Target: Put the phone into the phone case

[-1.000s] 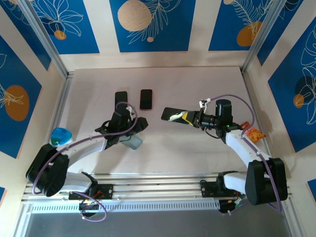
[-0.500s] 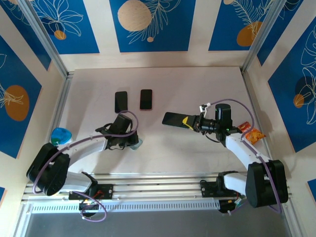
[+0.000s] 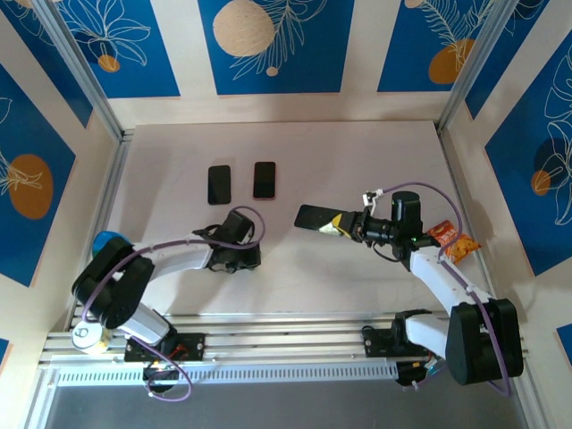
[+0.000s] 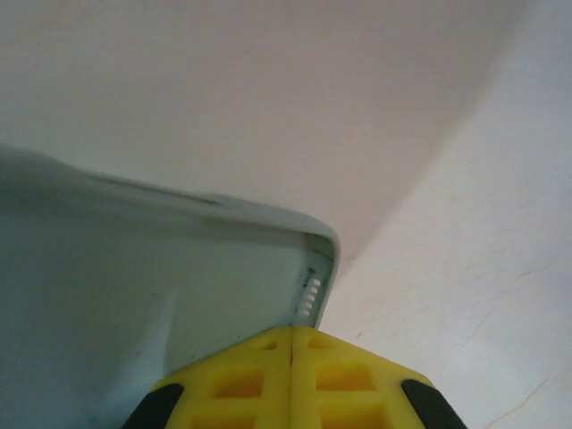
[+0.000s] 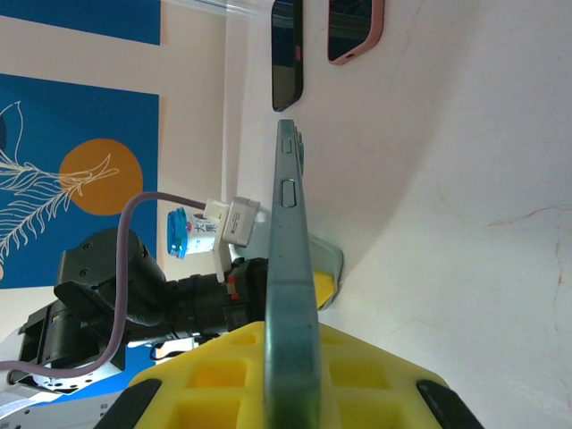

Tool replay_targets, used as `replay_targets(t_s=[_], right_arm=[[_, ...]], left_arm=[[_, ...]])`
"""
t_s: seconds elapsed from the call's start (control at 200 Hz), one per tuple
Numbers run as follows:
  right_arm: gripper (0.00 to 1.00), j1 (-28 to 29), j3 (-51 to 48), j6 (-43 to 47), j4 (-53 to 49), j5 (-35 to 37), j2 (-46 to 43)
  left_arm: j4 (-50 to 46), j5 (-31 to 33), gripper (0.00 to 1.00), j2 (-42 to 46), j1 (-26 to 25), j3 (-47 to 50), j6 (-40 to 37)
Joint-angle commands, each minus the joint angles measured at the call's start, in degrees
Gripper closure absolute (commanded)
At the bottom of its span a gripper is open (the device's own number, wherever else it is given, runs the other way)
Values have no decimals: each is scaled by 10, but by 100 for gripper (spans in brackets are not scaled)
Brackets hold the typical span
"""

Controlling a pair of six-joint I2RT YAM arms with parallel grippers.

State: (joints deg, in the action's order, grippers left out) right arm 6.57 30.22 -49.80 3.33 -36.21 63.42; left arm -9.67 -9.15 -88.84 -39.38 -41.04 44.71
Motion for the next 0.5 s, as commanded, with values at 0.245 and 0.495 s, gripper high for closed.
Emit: replay_targets(t_s=[0.245, 0.495], right_arm=[[100, -17, -2, 7, -41, -15, -73], [100, -31, 0, 18, -87, -12, -110]], left_arm=[[118, -35, 100, -95, -21, -48, 73], [220, -41, 100, -121, -29, -70, 140]])
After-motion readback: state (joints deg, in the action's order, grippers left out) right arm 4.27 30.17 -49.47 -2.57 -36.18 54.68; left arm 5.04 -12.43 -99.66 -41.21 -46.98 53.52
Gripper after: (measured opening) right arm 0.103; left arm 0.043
